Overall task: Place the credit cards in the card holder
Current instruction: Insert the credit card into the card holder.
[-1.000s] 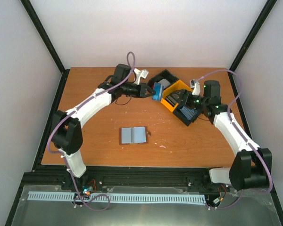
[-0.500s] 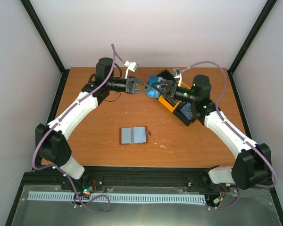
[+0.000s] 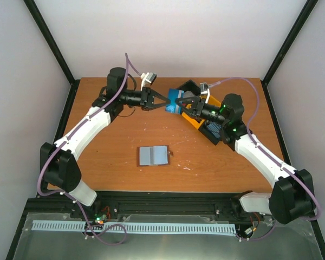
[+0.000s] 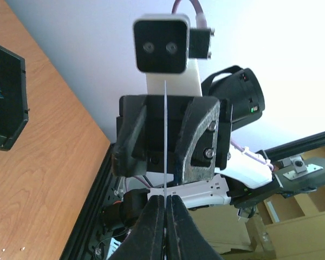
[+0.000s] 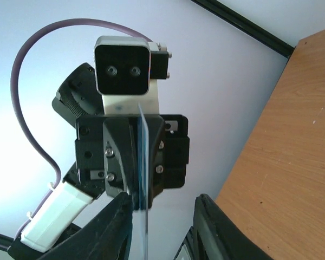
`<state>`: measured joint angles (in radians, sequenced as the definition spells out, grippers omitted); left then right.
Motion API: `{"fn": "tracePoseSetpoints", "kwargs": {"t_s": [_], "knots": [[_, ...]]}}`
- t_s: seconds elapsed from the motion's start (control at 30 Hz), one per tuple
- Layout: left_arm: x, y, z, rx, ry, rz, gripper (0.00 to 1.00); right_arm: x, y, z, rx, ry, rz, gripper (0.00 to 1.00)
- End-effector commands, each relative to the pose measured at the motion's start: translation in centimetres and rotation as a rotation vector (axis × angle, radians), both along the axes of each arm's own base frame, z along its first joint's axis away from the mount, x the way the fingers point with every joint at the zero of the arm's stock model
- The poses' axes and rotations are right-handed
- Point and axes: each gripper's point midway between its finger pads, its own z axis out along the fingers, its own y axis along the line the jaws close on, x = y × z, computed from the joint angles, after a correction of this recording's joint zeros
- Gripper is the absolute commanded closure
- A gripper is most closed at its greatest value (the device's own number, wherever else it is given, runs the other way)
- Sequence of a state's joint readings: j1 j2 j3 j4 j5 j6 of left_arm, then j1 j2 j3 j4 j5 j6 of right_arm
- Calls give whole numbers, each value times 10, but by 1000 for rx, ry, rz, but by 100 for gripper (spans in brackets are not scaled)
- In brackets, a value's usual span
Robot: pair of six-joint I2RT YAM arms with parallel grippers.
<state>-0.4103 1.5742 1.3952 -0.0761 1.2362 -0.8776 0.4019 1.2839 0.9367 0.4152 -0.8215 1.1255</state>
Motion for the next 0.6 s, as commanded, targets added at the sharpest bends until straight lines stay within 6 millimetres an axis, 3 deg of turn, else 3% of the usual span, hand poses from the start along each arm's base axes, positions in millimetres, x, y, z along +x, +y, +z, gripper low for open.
{"fn": "tracePoseSetpoints", "kwargs": {"t_s": [0.0, 0.23, 0.3, 0.37, 0.4, 0.57], "knots": [[0, 10, 20, -28, -39, 30, 99, -12, -2, 15, 23, -80, -10, 70], [0, 9, 14, -23, -34, 26, 99, -9, 10, 25, 43, -110, 22, 96], [1, 10, 10, -13, -30, 35, 95, -8, 14, 28, 55, -112, 29, 97], [6, 12, 5, 7, -30, 66, 83, -5, 15, 23, 48, -97, 20, 97], [10, 14, 1, 22, -26, 87, 72, -3, 14, 20, 39, -90, 5, 97], [27, 35, -28, 124, -12, 234, 39, 1, 6, -10, -41, -40, -68, 97]]}}
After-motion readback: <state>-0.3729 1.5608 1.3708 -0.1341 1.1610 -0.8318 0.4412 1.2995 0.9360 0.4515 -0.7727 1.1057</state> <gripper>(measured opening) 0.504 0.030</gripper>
